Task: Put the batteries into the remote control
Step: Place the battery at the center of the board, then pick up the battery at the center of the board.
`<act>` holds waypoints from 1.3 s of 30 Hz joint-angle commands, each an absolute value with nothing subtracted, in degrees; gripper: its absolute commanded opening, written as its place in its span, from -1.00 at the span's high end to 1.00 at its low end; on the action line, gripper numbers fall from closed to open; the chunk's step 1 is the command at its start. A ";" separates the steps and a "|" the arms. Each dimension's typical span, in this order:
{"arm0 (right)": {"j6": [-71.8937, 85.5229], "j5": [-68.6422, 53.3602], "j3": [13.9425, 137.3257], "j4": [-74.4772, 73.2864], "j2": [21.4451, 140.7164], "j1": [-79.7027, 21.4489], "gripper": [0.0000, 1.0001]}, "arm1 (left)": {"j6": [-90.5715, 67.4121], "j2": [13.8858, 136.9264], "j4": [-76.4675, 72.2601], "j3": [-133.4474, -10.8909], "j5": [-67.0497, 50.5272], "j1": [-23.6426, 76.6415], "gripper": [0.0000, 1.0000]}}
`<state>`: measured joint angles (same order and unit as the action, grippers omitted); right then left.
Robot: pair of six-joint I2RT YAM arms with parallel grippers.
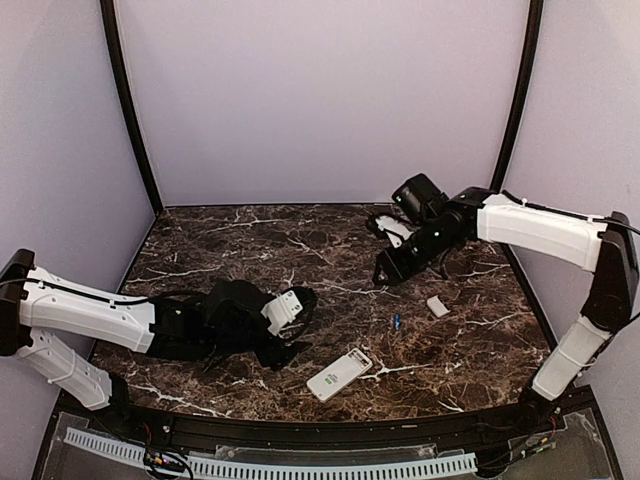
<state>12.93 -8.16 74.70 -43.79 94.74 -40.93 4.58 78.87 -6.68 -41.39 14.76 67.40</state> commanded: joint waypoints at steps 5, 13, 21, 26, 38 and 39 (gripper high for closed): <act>-60.40 -23.91 71.88 -36.93 83.69 -41.38 0.00 | 4.75 74.42 -7.61 -39.34 15.26 67.54 -0.64; -84.07 -10.99 78.18 -51.93 95.68 -41.42 0.07 | 4.35 69.34 -13.32 -32.96 17.57 67.50 -0.68; -98.57 -1.42 72.27 -47.90 99.92 -41.81 0.09 | 5.22 69.15 -14.06 -31.81 18.26 67.50 -0.68; -101.21 -0.20 72.73 -47.23 102.23 -41.66 0.10 | 5.72 68.33 -15.15 -31.04 17.89 67.50 -0.69; -104.52 -0.65 70.38 -44.57 107.01 -41.84 0.18 | 6.39 68.65 -16.49 -30.24 17.80 67.56 -0.69; -104.56 -0.54 70.54 -44.75 107.38 -41.81 0.19 | 6.40 68.76 -16.51 -30.28 17.87 67.52 -0.69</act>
<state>-103.44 -0.16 69.89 -44.77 106.00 -41.25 5.63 69.71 -15.27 -31.29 17.65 67.40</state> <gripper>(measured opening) 0.412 0.845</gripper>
